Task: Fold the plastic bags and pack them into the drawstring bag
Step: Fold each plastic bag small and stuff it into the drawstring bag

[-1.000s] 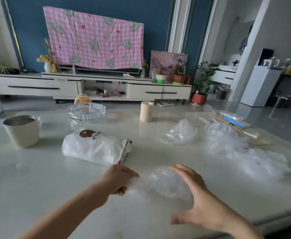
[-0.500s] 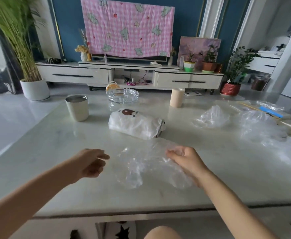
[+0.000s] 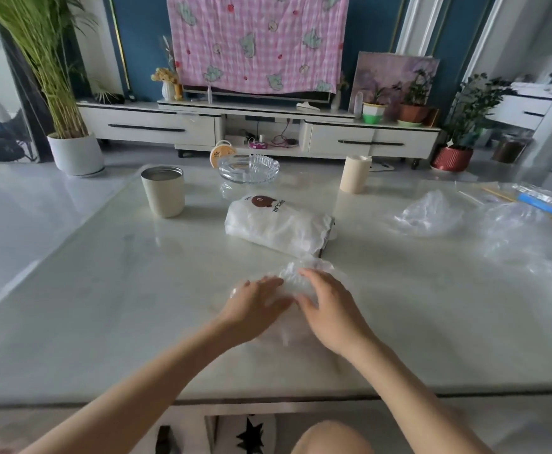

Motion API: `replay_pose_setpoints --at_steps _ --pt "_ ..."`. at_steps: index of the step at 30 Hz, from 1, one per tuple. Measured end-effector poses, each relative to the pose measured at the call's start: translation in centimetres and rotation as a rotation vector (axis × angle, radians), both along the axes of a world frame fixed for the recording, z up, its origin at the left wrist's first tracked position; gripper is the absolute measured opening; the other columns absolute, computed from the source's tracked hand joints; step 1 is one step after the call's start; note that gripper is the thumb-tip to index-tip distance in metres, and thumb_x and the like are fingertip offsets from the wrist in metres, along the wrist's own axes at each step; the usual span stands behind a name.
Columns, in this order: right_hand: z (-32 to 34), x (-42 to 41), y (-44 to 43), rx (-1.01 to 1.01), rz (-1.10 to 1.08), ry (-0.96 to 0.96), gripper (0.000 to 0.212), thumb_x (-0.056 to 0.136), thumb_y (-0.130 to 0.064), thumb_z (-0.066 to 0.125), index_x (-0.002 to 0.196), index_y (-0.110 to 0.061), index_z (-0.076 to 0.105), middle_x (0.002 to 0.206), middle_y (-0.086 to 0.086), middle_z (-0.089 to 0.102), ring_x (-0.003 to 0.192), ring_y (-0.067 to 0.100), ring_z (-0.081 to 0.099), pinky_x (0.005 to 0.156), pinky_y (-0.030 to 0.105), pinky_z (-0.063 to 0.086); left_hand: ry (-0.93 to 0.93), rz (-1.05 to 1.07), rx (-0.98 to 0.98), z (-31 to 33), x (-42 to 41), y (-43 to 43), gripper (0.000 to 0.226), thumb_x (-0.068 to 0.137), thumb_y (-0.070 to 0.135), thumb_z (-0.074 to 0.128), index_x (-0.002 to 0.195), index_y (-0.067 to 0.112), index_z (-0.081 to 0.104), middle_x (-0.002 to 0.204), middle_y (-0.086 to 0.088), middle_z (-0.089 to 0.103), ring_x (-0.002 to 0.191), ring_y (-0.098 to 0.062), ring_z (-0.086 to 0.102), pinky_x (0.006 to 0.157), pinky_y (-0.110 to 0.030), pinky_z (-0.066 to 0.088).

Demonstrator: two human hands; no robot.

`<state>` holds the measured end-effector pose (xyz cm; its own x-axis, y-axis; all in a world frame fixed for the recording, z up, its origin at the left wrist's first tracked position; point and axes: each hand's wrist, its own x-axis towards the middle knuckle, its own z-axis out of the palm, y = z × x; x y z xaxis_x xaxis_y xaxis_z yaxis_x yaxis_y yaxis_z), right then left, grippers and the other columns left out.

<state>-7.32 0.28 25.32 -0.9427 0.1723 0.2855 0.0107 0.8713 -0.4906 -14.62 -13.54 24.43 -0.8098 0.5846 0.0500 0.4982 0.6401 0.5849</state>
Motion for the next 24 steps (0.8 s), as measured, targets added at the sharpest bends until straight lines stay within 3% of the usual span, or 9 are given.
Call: replay_pose_setpoints --at_steps 2,4,8,12,15,18,20,22,24 --pt "-1.3 0.2 0.4 0.22 0.015 -0.19 0.075 0.088 -0.067 0.023 0.148 -0.022 0.022 0.156 0.0 0.02 0.144 0.017 0.013 0.115 0.029 0.009 0.144 -0.129 -0.236 -1.3 0.5 -0.9 0.103 0.068 0.087 0.002 0.149 0.024 0.012 0.151 0.013 -0.002 0.14 -0.002 -0.004 0.115 -0.027 -0.003" --pt "-1.7 0.7 1.5 0.294 0.059 -0.29 0.104 0.065 -0.088 0.001 0.15 -0.029 0.006 0.159 -0.005 -0.003 0.145 0.013 -0.005 0.115 0.032 -0.005 0.252 -0.161 -0.333 -1.4 0.8 -2.2 0.129 0.038 0.092 -0.024 0.148 0.027 -0.007 0.143 0.015 -0.02 0.132 0.001 -0.02 0.114 -0.028 -0.014" --pt "-1.6 2.2 4.8 0.372 0.092 -0.387 0.124 0.044 -0.095 -0.012 0.149 -0.029 -0.007 0.156 -0.007 -0.016 0.143 0.008 -0.015 0.112 0.028 -0.012 0.272 -0.256 -0.396 -1.5 0.1 -3.2 0.132 0.035 0.097 -0.018 0.147 0.027 -0.015 0.147 0.009 -0.027 0.137 -0.008 -0.026 0.113 -0.03 -0.018" --pt "-1.8 2.3 6.2 0.413 0.128 -0.383 0.123 0.046 -0.093 -0.018 0.149 -0.028 -0.005 0.157 -0.006 -0.011 0.143 0.007 -0.012 0.112 0.023 -0.012 0.214 -0.362 -0.408 -1.5 -1.1 -3.5 0.124 0.037 0.102 0.001 0.14 0.036 -0.021 0.147 0.01 -0.028 0.136 -0.007 -0.028 0.111 -0.028 -0.02" --pt "-1.8 3.0 5.8 0.17 0.122 -0.242 0.113 0.06 -0.093 0.005 0.149 -0.025 0.019 0.154 -0.011 0.012 0.141 0.0 0.002 0.111 0.014 -0.003 0.221 -0.402 -0.206 -1.2 -1.5 -4.6 0.118 0.051 0.099 0.023 0.145 0.033 -0.003 0.152 0.012 -0.011 0.14 -0.001 -0.017 0.115 -0.029 -0.012" --pt "-1.0 4.7 5.1 -0.1 0.077 -0.006 0.068 0.075 -0.067 0.048 0.131 -0.028 0.047 0.139 -0.018 0.037 0.132 -0.007 0.026 0.105 0.004 0.013 0.384 -0.396 0.113 -1.3 -0.3 -5.9 0.083 0.07 0.081 0.048 0.134 0.029 0.045 0.144 0.003 0.041 0.133 -0.003 0.03 0.112 -0.021 0.017" --pt "-0.2 5.9 4.6 -0.218 0.14 -0.056 0.049 0.074 -0.049 0.065 0.119 -0.032 0.052 0.13 -0.019 0.047 0.123 -0.01 0.037 0.1 0.004 0.023 0.427 -0.451 0.142 -1.6 0.6 -6.2 0.068 0.074 0.075 0.054 0.122 0.026 0.052 0.128 0.004 0.055 0.118 -0.005 0.046 0.102 -0.017 0.031" --pt "-0.2 6.4 4.1 -0.199 0.223 -0.203 0.051 0.075 -0.042 0.074 0.12 -0.032 0.051 0.129 -0.021 0.046 0.121 -0.01 0.039 0.1 0.005 0.025 0.451 -0.455 0.068 -1.9 1.3 -5.8 0.07 0.076 0.075 0.051 0.12 0.021 0.055 0.121 0.004 0.06 0.111 -0.008 0.051 0.096 -0.016 0.034" --pt "-1.4 6.3 4.0 -0.046 0.234 -0.203 0.048 0.079 -0.039 0.072 0.122 -0.027 0.054 0.13 -0.024 0.042 0.123 -0.007 0.036 0.103 0.007 0.023 0.437 -0.364 0.053 -2.1 1.7 -5.1 0.07 0.077 0.073 0.047 0.118 0.018 0.058 0.114 0.004 0.064 0.104 -0.011 0.056 0.09 -0.018 0.041"
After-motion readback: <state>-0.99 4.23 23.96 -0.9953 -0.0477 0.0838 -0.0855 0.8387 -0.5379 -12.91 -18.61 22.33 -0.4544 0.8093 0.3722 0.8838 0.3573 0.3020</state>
